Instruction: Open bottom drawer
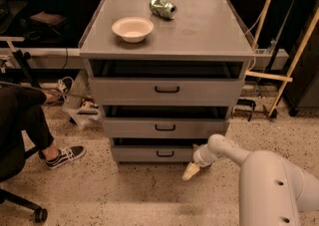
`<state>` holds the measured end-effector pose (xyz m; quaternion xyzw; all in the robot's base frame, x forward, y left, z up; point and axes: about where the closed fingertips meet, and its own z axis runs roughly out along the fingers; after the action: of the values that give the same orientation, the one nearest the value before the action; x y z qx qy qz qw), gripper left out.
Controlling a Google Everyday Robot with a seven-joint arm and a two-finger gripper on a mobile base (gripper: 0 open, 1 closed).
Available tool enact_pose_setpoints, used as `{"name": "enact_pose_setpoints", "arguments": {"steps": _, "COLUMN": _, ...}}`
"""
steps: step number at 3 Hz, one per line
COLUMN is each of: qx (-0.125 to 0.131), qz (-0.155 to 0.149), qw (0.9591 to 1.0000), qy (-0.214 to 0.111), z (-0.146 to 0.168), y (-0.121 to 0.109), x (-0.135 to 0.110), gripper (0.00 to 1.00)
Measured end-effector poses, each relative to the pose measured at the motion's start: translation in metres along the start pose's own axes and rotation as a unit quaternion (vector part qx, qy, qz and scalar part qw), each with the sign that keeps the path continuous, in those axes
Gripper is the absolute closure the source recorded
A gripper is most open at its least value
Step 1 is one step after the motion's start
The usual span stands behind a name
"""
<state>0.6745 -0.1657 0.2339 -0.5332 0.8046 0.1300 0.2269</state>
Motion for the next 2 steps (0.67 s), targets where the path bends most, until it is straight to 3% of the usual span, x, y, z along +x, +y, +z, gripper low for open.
{"name": "enact_pose_setpoints", "arguments": {"steps": 1, "qx": -0.002, "qz": 0.0, "qw": 1.0, "qy": 0.0, "z": 0.001, "y": 0.002, "x": 0.0, "gripper": 0.0}}
{"name": "enact_pose_setpoints", "arguments": {"steps": 2, "qx": 0.014, "qz": 0.014, "qw": 0.9998, "qy": -0.003, "z": 0.028, "y": -0.015, "x": -0.005, "gripper": 0.0}}
